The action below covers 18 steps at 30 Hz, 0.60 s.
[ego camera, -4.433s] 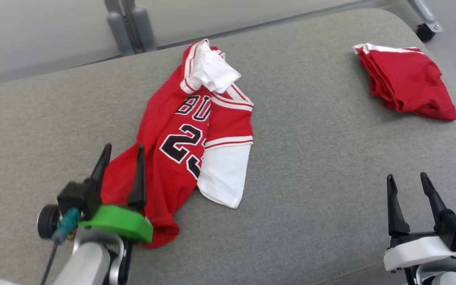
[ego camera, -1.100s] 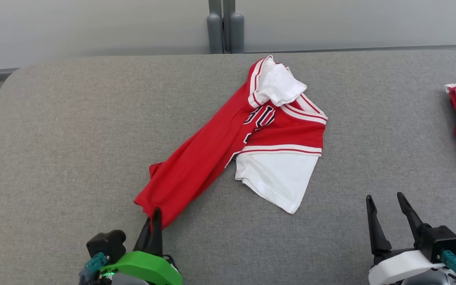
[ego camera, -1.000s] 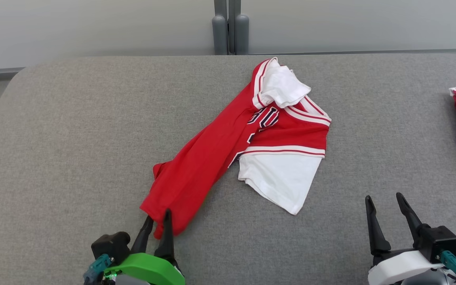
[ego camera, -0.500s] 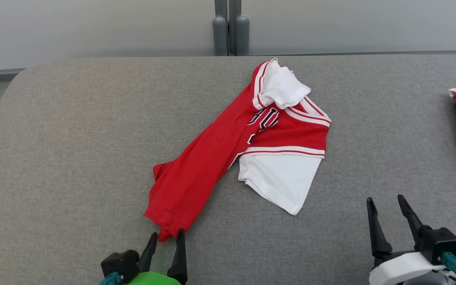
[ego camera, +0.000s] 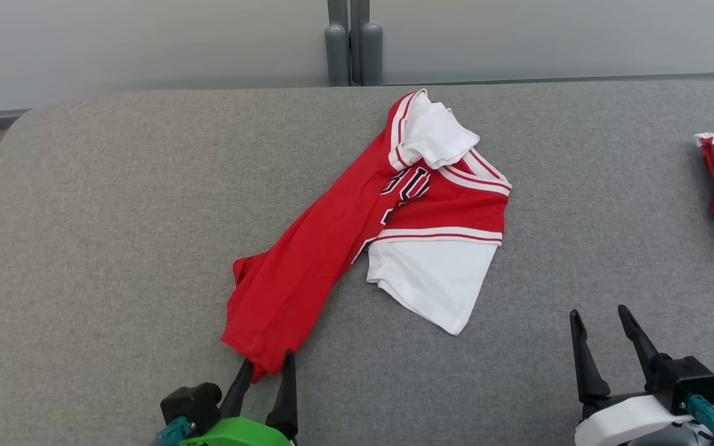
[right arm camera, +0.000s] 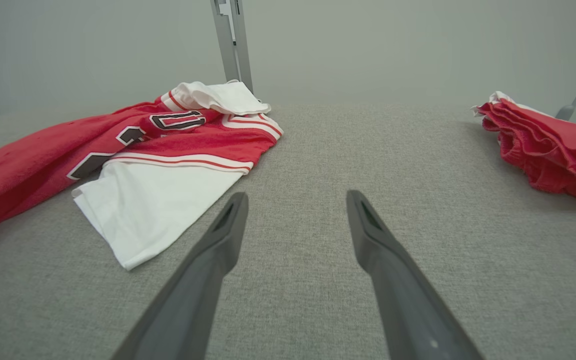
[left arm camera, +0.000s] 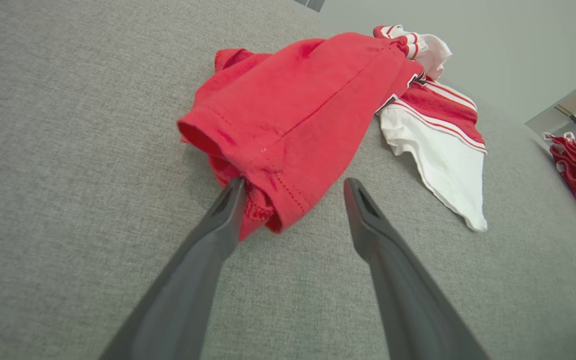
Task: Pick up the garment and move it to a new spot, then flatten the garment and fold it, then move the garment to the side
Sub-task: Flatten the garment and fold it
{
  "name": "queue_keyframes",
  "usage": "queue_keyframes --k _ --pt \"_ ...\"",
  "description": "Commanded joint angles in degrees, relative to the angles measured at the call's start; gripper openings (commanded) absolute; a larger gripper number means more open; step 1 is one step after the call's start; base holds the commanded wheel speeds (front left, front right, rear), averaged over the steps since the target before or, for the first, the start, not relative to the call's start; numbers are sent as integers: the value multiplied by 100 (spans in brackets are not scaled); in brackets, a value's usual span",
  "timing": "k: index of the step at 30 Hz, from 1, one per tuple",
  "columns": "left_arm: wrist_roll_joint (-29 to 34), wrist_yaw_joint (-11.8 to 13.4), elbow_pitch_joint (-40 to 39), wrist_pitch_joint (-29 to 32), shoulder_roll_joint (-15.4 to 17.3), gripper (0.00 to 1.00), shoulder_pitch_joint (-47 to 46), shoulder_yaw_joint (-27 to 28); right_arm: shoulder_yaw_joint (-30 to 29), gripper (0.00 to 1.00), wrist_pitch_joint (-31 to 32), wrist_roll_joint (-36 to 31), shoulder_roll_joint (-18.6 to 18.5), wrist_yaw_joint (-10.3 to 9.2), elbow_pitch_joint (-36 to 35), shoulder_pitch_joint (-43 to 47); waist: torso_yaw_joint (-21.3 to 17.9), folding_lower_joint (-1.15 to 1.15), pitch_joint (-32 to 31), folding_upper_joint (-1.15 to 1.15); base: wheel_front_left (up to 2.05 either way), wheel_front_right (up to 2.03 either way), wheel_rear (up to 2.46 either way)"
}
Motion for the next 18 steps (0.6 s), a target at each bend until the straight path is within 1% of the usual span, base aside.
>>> queue_keyframes --k 1,2,4,6,7,8,9,11,12,14,16,17,18 --pt "-37 -7 22 -43 23 96 -143 2 5 100 2 10 -19 -9 12 29 -33 0 16 0 0 0 0" --pt "-40 -2 35 -48 23 93 -162 7 14 100 2 22 -19 -9 17 19 -52 0 18 0 0 0 0" --pt "-61 14 47 -57 22 90 -177 19 12 100 2 37 -19 -9 16 10 -79 0 30 0 0 0 0" --pt "-67 10 49 -92 31 85 -213 27 10 100 2 43 -19 -9 14 -8 -101 0 44 0 0 0 0" --pt "-54 4 45 -110 44 80 -232 26 10 100 2 46 -18 -9 12 -12 -114 0 49 0 0 0 0" --pt "-51 2 33 -104 49 78 -246 22 7 100 2 51 -19 -9 14 -11 -123 0 49 0 0 0 0" --pt "-58 4 15 -105 49 68 -252 17 2 100 2 59 -19 -9 16 -9 -132 0 50 0 0 0 0" --pt "-48 15 -27 -93 67 59 -245 6 -6 100 2 66 -19 -9 22 -11 -143 0 53 0 0 0 0" --pt "-46 23 -48 -84 77 49 -238 5 -7 100 2 70 -19 -9 23 -12 -147 0 52 0 0 0 0" --pt "-45 33 -130 -69 96 44 -202 -1 -13 100 2 79 -19 -9 28 -4 -152 0 41 0 0 0 0" --pt "-53 65 -222 -47 113 35 -151 3 -17 100 2 95 -19 -9 26 14 -152 0 27 0 0 0 0" --pt "-60 74 -266 -16 123 25 -121 2 -21 100 2 104 -19 -9 26 25 -148 0 19 0 0 0 0" --pt "-63 83 -310 -2 136 16 -99 -1 -24 100 2 107 -19 -9 29 30 -143 0 12 0 0 0 0"
